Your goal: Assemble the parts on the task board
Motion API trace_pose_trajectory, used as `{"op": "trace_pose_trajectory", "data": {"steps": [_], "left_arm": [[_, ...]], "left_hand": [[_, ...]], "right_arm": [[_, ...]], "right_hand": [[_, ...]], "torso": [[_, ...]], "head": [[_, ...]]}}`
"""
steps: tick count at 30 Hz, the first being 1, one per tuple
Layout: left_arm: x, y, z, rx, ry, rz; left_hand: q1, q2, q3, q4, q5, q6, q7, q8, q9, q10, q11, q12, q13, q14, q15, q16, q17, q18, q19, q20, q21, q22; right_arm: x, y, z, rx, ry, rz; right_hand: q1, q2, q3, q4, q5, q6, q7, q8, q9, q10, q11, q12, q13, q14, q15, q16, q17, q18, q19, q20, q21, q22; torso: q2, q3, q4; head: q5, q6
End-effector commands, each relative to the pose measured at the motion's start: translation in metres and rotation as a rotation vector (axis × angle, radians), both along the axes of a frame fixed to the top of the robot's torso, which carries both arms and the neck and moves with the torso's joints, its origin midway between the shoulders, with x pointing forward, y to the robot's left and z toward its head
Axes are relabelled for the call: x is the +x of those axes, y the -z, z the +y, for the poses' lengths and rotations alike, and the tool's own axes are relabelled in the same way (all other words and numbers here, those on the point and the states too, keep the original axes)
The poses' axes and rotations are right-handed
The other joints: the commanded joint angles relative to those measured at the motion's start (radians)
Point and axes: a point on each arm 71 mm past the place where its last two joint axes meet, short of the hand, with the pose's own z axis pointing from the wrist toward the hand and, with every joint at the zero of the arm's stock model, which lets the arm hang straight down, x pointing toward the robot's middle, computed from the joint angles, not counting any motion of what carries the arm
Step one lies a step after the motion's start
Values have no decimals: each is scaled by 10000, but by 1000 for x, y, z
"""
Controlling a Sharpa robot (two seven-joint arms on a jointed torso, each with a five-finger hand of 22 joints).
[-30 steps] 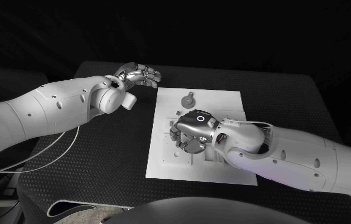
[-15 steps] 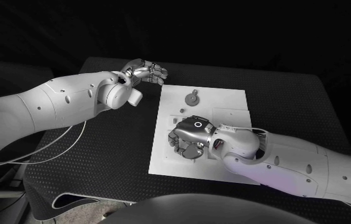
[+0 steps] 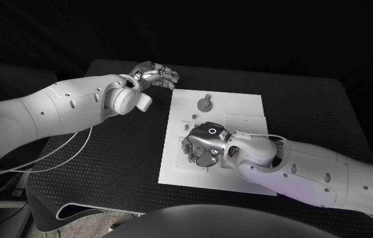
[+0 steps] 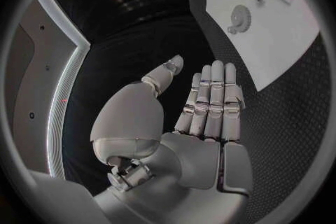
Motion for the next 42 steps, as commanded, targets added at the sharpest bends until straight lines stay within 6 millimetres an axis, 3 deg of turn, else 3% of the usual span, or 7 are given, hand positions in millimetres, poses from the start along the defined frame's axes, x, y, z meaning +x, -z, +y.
{"op": "trace_pose_trajectory", "data": {"steps": [1,42], "left_arm": [[0,-1,-2,-128,139,3],[0,-1,-1,-127,153,27]], "left_hand": [[-19,-19,-41,44,43,-48,-16,54,-17,-80,13,45,-15,56,43,-60,14,79,0,20,48,-16],[-24,-8,-43,49,43,-55,-15,62,-19,-88,14,54,-17,59,45,-102,67,79,-3,21,50,-34]], "right_arm": [[-1,2,-1,-233,-163,6],[-2,5,-6,-357,-153,171]], "right_hand": [[374,307,59,20,34,44,20,31,-4,304,-211,195,515,203,-251,38,16,80,90,-7,44,223],[354,314,51,17,35,44,20,29,25,311,-214,190,545,193,-252,54,20,80,82,-10,50,223]], "torso": [[-1,1,-2],[2,0,-7]], "head": [[-7,-16],[1,-58]]}}
